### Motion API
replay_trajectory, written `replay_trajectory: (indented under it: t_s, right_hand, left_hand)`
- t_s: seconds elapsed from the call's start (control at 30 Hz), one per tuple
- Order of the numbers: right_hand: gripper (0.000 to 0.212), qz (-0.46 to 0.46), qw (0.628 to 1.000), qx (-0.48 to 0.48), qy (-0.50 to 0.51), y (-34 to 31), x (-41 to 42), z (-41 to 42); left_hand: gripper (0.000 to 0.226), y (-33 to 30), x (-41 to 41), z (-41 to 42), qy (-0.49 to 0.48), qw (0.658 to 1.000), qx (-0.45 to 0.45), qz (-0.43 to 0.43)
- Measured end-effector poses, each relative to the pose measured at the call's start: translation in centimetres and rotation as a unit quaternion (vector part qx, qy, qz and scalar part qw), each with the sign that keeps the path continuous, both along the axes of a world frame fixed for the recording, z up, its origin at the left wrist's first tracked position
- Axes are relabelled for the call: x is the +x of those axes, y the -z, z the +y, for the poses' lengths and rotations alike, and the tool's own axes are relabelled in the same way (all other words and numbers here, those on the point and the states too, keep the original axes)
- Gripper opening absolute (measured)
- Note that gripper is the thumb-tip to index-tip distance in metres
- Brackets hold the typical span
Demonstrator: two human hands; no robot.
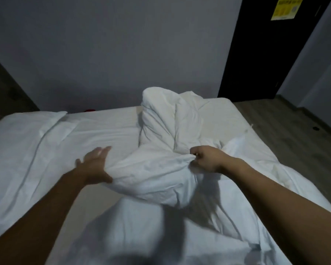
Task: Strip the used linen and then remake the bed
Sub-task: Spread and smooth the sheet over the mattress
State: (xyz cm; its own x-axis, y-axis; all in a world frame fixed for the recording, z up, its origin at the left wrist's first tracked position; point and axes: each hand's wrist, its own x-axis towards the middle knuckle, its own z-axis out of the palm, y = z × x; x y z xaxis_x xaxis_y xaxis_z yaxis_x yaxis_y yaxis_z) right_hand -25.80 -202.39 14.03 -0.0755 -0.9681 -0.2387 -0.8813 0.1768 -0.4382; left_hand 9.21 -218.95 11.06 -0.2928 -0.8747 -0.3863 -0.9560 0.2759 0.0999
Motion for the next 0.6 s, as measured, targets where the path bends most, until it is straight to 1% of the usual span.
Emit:
replay_trajectory:
  t_s: [0.03,0.07,0.1,0.13,0.17,0.2,0.23,0.27,0.3,0.37,0.4,0.47,0.53,0.6]
  right_hand:
    - [0.009,-0.007,1.000,-0.004,-0.010,-0.3,1.8,-0.8]
    - [0.010,-0.007,1.000,-0.010,-0.025,-0.6,3.5,-1.4]
    - [0.014,-0.002,0.999,-0.017,-0.042,-1.0,5.0,-1.7]
    - [0.016,0.007,0.998,-0.027,-0.057,-1.4,6.2,-1.8]
    - [0.017,0.023,0.997,-0.037,-0.067,-1.9,7.1,-1.6]
    - [0.016,0.048,0.995,-0.050,-0.071,-2.5,7.6,-1.3]
    - [0.016,0.076,0.993,-0.060,-0.070,-3.0,7.5,-0.9]
    - [0.018,0.098,0.991,-0.066,-0.064,-3.5,7.1,-0.2]
    - [0.023,0.108,0.991,-0.066,-0.053,-3.7,6.3,0.5]
    - [0.037,0.133,0.989,-0.054,-0.031,-3.5,3.9,2.6]
    - [0.044,0.167,0.985,-0.039,-0.017,-3.1,2.4,3.9]
    - [0.064,0.234,0.971,-0.006,0.041,-1.8,-0.5,6.7]
    - [0.083,0.241,0.962,0.024,0.128,-0.2,-3.0,9.6]
    - [0.097,0.210,0.955,0.066,0.199,1.9,-5.2,12.1]
  left_hand:
    - [0.127,0.7,-1.2,1.4,0.065,0.997,0.007,0.035]
    - [0.127,1.1,-2.5,2.9,0.103,0.992,0.016,0.066]
    - [0.122,1.9,-3.6,4.1,0.115,0.989,0.026,0.093]
    - [0.112,2.8,-4.2,5.0,0.109,0.987,0.044,0.109]
    - [0.093,3.9,-4.6,5.8,0.101,0.985,0.066,0.124]
    - [0.067,4.9,-4.9,6.3,0.090,0.982,0.082,0.145]
    - [0.045,5.4,-5.1,6.6,0.078,0.977,0.076,0.182]
    - [0.032,5.3,-5.2,6.6,0.066,0.971,0.056,0.221]
    - [0.027,4.9,-5.2,6.2,0.057,0.966,0.026,0.253]
    - [0.023,3.7,-5.0,4.5,0.041,0.958,-0.027,0.284]
    - [0.022,3.2,-4.7,3.6,0.030,0.956,-0.039,0.289]
    - [0.023,2.5,-4.2,2.1,0.017,0.959,-0.050,0.277]
    - [0.025,3.0,-4.7,1.4,0.017,0.966,-0.044,0.255]
    - [0.027,3.8,-6.4,1.8,0.019,0.972,-0.042,0.232]
